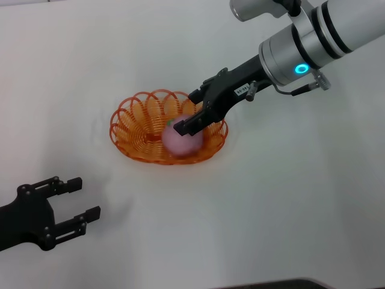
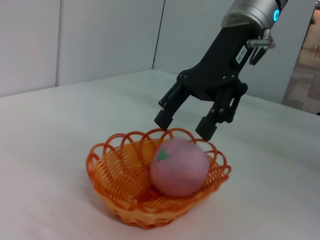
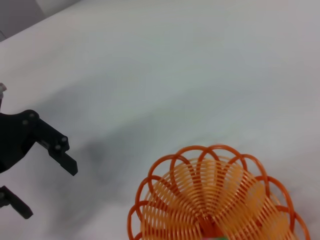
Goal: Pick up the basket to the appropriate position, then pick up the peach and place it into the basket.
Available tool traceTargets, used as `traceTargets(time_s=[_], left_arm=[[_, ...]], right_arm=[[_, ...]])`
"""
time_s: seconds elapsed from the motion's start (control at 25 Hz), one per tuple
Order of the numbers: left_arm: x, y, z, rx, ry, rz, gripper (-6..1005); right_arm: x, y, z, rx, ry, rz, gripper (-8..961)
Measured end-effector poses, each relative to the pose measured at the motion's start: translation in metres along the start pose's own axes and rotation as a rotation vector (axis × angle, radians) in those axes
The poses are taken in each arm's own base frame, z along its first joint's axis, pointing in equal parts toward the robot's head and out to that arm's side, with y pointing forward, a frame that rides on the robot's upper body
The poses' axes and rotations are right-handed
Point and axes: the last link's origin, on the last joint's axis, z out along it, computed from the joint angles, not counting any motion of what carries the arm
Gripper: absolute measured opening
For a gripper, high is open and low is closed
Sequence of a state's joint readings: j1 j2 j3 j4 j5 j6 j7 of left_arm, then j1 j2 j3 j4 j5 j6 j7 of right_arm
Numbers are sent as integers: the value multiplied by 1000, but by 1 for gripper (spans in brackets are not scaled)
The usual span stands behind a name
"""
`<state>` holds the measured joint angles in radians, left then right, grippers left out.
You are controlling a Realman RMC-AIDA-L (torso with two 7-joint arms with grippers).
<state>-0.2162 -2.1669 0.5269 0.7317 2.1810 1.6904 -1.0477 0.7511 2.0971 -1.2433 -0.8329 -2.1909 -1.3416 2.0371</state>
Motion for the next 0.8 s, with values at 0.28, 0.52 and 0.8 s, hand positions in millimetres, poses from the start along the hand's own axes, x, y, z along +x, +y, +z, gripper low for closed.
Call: traceTargets(time_s=[0.28,0.52,0.8], left_arm=[[0,0,-1,1,3,-1,684],[1,0,-7,22,34,-12,684],[1,0,-8,22,36,-10,685]], right_arm=[[7,1,-13,-21,-84,5,900],[39,-3,-45,-11,-188,2,955],[97,9,-69,-7,-344,-83,950]])
